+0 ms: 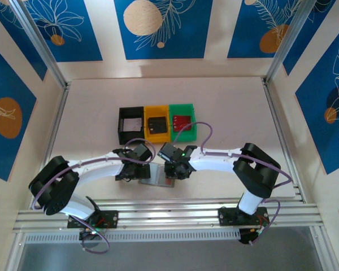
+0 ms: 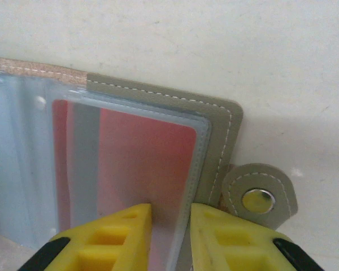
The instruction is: Take the credit cards out of the card holder
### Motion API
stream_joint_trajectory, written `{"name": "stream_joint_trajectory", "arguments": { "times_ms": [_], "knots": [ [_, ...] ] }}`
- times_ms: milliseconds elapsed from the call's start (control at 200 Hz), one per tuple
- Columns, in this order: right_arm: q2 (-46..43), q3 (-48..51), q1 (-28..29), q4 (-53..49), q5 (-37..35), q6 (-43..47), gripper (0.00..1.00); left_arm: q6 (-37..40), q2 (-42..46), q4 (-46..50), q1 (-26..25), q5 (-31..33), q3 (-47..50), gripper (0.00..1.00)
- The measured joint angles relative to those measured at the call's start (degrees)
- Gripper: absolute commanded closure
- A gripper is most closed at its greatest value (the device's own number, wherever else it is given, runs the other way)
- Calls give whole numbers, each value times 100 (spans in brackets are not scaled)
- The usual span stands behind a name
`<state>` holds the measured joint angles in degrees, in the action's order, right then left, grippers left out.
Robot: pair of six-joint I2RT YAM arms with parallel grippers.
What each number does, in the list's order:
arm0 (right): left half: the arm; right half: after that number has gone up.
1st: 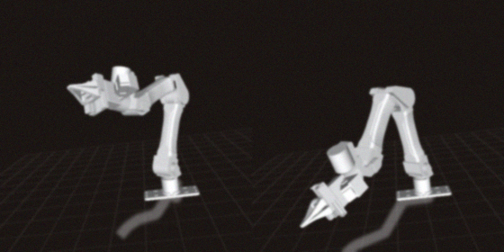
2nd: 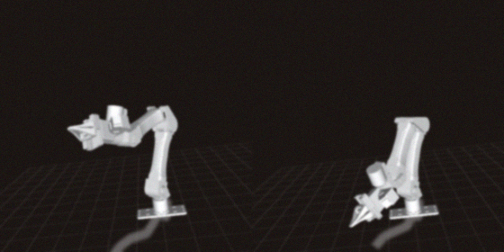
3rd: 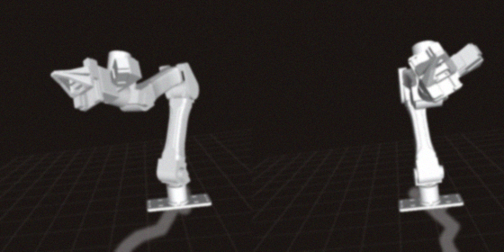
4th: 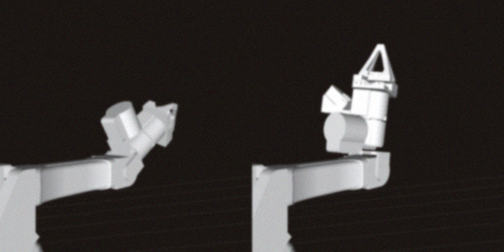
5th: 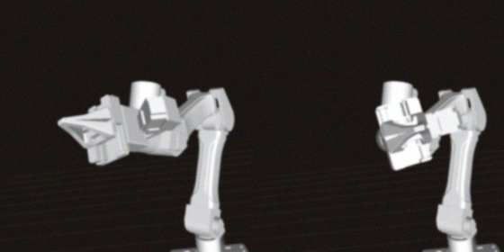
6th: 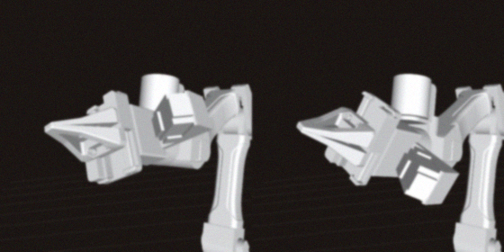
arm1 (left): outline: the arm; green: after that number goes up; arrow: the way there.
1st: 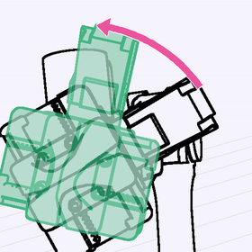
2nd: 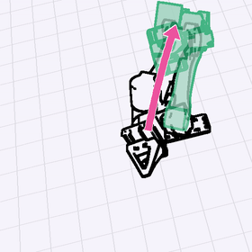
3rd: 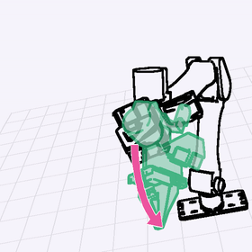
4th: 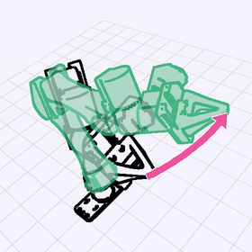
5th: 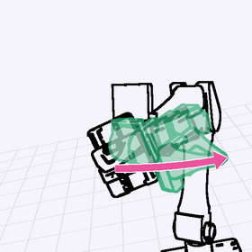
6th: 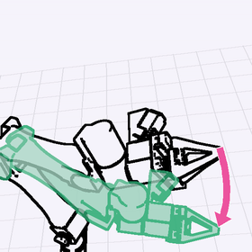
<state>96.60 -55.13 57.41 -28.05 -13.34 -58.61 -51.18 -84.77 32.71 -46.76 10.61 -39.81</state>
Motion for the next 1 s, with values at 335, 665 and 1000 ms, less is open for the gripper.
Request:
{"name": "stream_joint_trajectory", "arguments": {
  "times_ms": [335, 665, 1000],
  "knots": [
    [4, -17, 0, -31, -13, 85, 79, -2, -4, -4, -13, 4, 0, 0],
    [7, -26, 33, 201, 33, 153, 79, -44, -9, -4, -31, 31, 0, 0],
    [7, 20, 33, 376, 74, 153, 80, -66, -9, -9, -42, 42, 4, 0]
  ]
}}
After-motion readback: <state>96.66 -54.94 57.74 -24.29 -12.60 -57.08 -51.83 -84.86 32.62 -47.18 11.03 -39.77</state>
